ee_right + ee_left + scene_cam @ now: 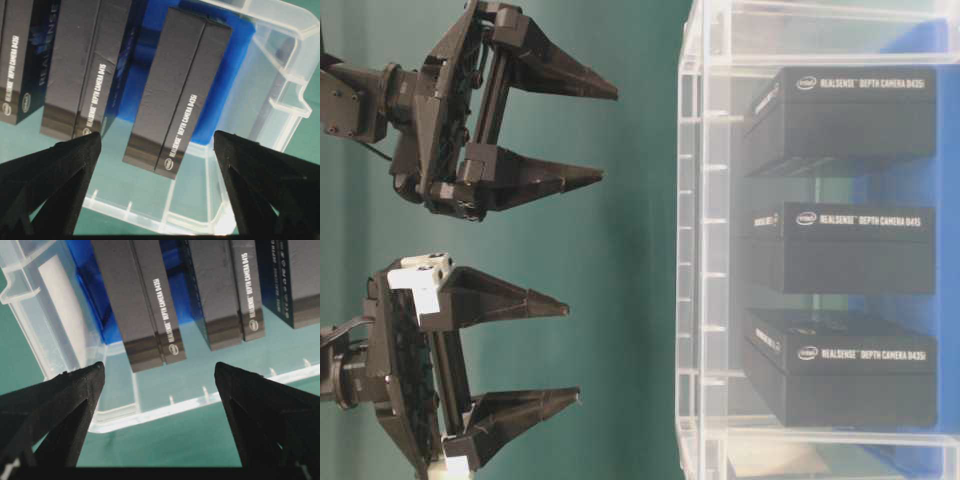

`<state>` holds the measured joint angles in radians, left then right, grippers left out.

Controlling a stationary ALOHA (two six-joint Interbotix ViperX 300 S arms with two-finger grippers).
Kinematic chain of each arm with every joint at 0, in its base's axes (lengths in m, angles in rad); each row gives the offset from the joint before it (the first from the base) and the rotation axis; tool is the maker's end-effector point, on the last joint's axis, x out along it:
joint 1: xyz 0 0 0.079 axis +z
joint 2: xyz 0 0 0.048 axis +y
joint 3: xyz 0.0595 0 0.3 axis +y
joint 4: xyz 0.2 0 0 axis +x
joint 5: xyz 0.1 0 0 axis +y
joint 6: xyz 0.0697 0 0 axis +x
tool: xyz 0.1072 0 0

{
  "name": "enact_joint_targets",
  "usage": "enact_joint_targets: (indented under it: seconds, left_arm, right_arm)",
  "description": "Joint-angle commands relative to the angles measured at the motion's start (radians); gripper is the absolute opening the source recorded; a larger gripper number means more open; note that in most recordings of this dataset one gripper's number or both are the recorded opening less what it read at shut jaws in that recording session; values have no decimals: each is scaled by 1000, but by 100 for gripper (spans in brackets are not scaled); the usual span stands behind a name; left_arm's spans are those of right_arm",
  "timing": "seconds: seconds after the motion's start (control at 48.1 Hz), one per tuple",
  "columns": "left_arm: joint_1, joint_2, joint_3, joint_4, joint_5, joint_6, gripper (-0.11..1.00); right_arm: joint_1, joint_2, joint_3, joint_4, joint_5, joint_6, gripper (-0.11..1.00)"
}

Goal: Take the box out of the case with both arms.
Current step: 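Move both grippers open above the left and right box pairs in the bin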

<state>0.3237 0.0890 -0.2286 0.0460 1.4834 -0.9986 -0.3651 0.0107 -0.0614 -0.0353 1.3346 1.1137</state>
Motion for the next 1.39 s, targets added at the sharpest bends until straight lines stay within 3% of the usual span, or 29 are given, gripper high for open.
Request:
enact_joint_targets:
  seconds: [0.0, 1.372]
  left_arm:
    - [-5, -12, -26, 5, -5, 2, 87]
    - [-5, -2, -18, 14, -8, 3, 87]
  right_arm:
    - [5, -9, -28, 3, -8, -2, 97]
    - [9, 5, -44, 6, -5, -2, 97]
